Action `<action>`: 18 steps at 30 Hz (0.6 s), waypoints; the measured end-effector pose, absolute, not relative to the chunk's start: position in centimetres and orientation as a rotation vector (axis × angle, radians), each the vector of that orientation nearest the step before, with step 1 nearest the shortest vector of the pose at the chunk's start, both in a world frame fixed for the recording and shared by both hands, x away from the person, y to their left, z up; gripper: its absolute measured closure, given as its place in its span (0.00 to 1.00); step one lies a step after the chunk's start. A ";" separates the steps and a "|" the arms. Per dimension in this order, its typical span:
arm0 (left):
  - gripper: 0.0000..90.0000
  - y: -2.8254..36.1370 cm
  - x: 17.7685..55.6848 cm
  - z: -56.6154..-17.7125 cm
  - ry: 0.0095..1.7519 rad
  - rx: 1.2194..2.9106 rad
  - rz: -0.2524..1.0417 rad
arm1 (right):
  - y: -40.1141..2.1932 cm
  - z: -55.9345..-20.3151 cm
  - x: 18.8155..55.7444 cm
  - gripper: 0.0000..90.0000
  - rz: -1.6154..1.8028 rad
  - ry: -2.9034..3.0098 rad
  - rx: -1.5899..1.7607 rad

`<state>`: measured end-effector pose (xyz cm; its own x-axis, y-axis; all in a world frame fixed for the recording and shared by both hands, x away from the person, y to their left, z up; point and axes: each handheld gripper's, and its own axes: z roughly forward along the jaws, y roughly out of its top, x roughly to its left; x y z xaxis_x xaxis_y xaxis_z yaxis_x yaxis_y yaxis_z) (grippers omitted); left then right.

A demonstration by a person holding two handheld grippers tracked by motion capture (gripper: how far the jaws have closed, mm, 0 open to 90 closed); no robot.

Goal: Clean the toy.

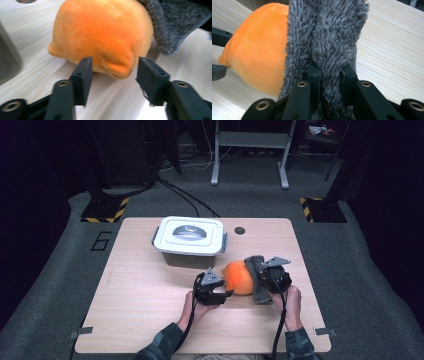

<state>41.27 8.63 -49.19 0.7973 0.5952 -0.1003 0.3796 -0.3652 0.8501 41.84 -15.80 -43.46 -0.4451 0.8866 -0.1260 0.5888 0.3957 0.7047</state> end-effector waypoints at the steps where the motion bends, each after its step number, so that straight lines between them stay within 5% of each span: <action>1: 0.48 8.5 41.2 -49.2 0.725 2.003 0.282 | -15.8 -43.5 41.8 0.83 0.806 2.168 1.260; 7: 0.45 7.2 41.2 -49.3 0.690 2.044 0.370 | -16.1 -43.6 42.2 0.83 0.818 2.164 1.287; 18: 0.82 6.1 41.6 -49.3 0.687 2.043 0.377 | -16.7 -43.7 42.0 0.83 0.839 2.138 1.297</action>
<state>41.57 6.15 -49.29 0.7973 0.6036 -0.0017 0.3223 -0.4233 0.8467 41.99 -16.66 -43.68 -0.4223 0.9011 -0.0982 0.5938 0.3569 0.7212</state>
